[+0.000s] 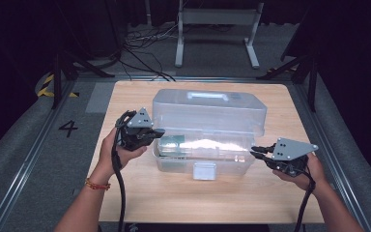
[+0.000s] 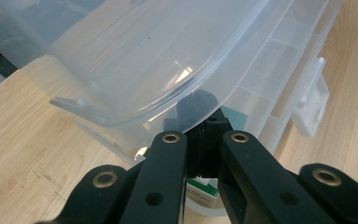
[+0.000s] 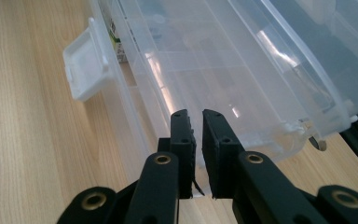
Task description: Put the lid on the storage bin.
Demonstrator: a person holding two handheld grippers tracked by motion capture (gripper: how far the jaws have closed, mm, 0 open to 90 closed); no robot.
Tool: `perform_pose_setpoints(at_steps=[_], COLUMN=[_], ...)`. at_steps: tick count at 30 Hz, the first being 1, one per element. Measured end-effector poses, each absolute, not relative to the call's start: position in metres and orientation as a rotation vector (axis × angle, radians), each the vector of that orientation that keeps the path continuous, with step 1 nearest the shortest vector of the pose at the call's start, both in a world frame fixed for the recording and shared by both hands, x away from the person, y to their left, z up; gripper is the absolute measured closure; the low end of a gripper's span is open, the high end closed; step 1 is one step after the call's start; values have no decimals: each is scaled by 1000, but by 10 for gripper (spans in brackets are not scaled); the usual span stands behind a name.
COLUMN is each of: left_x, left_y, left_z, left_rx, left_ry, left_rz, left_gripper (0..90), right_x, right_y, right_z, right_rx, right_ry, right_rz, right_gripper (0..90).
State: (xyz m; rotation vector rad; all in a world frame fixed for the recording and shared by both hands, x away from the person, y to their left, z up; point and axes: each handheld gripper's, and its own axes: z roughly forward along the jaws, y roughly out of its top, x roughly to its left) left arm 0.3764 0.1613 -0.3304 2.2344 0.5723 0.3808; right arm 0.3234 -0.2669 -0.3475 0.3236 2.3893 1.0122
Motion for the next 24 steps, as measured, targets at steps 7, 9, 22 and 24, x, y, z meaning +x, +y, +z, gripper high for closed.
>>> perform_pose_setpoints(at_steps=[7,9,22,24], left_x=[372,372,369,366], left_y=[161,161,164,165], left_z=[-336,-338,-346,-347], left_rx=[2260,2271,2199,2187], left_ry=[567,564,584,577], left_rz=[376,367,269,258], left_gripper=[900,900,849,847], right_x=[321,320,319,318], right_y=[-280,-282,-296,-297], right_z=[-355,-356,-367,-368], right_rx=[367,382,437,439], right_ry=[2396,2396,2421,2423], right_rz=[1023,1024,1040,1043], right_gripper=[833,832,817,816])
